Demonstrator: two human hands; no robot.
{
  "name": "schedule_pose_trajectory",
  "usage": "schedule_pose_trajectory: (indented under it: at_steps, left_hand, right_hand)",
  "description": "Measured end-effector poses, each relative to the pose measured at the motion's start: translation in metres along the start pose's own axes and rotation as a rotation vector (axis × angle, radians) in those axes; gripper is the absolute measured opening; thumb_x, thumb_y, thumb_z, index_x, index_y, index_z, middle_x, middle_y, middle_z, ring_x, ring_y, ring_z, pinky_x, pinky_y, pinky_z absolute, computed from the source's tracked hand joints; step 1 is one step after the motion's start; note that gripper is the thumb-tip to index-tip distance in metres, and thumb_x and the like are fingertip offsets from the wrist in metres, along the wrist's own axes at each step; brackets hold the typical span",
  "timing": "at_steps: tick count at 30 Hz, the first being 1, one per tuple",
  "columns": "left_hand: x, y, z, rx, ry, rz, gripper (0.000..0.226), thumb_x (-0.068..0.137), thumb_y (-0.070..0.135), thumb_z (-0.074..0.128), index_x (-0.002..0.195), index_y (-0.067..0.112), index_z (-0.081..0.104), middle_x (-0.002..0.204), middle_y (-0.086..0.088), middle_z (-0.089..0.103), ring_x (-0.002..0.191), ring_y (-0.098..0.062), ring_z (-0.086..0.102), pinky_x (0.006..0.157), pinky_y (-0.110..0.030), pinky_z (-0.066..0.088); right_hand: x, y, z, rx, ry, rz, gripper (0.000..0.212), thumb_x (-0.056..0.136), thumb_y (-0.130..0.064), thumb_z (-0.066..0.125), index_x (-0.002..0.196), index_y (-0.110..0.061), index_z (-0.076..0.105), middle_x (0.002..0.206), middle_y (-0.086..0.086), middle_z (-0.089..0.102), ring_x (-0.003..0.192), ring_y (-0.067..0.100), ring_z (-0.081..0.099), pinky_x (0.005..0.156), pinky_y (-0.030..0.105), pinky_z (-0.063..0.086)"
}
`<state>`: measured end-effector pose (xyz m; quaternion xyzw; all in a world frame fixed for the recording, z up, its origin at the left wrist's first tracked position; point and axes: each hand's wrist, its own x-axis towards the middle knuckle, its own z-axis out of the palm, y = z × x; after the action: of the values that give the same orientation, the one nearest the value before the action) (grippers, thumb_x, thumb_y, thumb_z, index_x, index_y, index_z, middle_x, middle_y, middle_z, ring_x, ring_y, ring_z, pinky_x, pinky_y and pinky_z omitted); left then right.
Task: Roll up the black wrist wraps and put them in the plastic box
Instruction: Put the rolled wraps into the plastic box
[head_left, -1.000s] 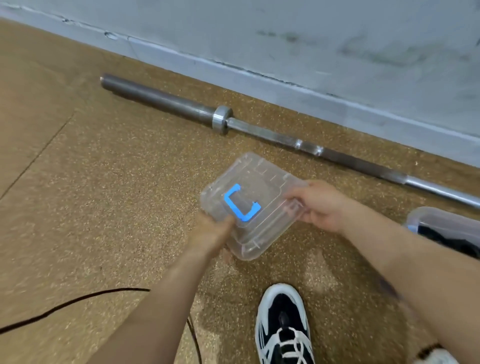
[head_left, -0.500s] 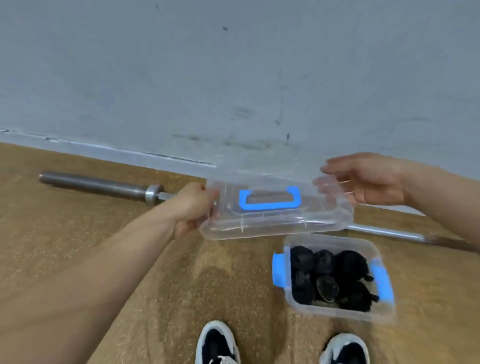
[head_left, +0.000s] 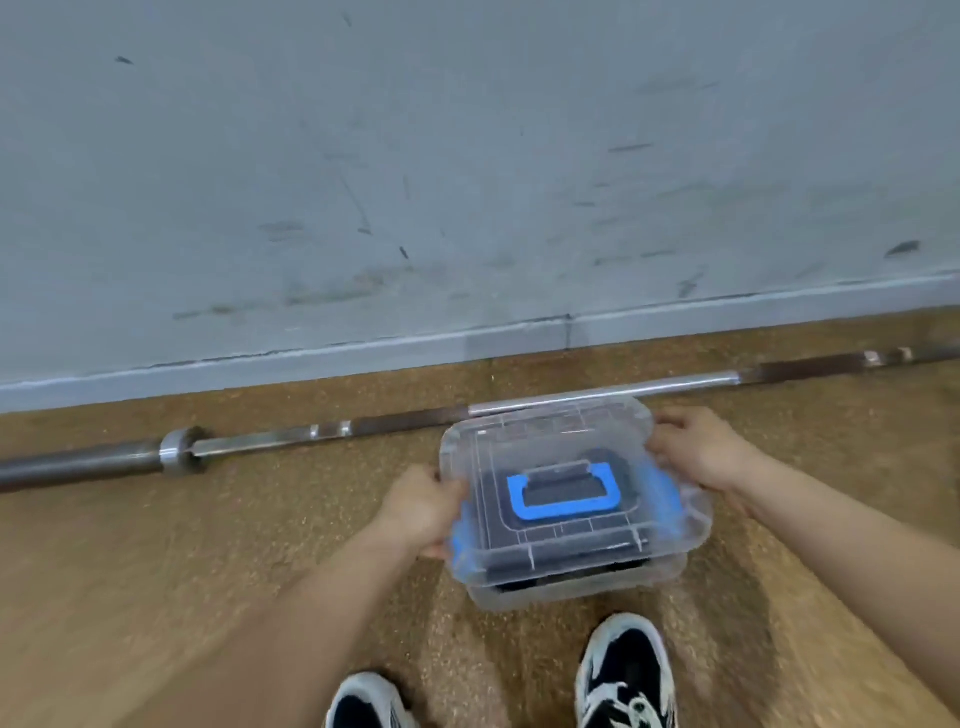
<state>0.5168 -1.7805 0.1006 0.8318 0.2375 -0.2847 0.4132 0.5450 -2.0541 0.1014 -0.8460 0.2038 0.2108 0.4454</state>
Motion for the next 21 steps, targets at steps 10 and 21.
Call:
schedule_pose_trajectory:
  at_steps: [10,21]
  left_hand:
    - [0.032,-0.023,0.037,0.143,0.126,0.042,0.013,0.097,0.031,0.059,0.101,0.02,0.053,0.089,0.004,0.064,0.074,-0.013,0.066,0.063,-0.03,0.058]
    - [0.033,-0.044,0.038,0.092,0.133,0.006,0.008,0.089,0.029,0.071,0.095,0.024,0.07,0.088,0.0,0.073,0.084,-0.023,0.07,0.082,-0.043,0.058]
  right_hand:
    - [0.023,0.027,0.023,-0.454,0.059,-0.054,0.036,0.095,-0.016,0.052,0.131,-0.015,0.055,0.09,0.008,0.063,0.083,0.027,0.057,0.072,0.03,0.043]
    - [0.029,0.026,0.017,-0.716,-0.086,0.022,0.036,0.093,-0.036,0.063,0.124,-0.019,0.057,0.11,0.005,0.067,0.1,0.028,0.064,0.084,0.036,0.052]
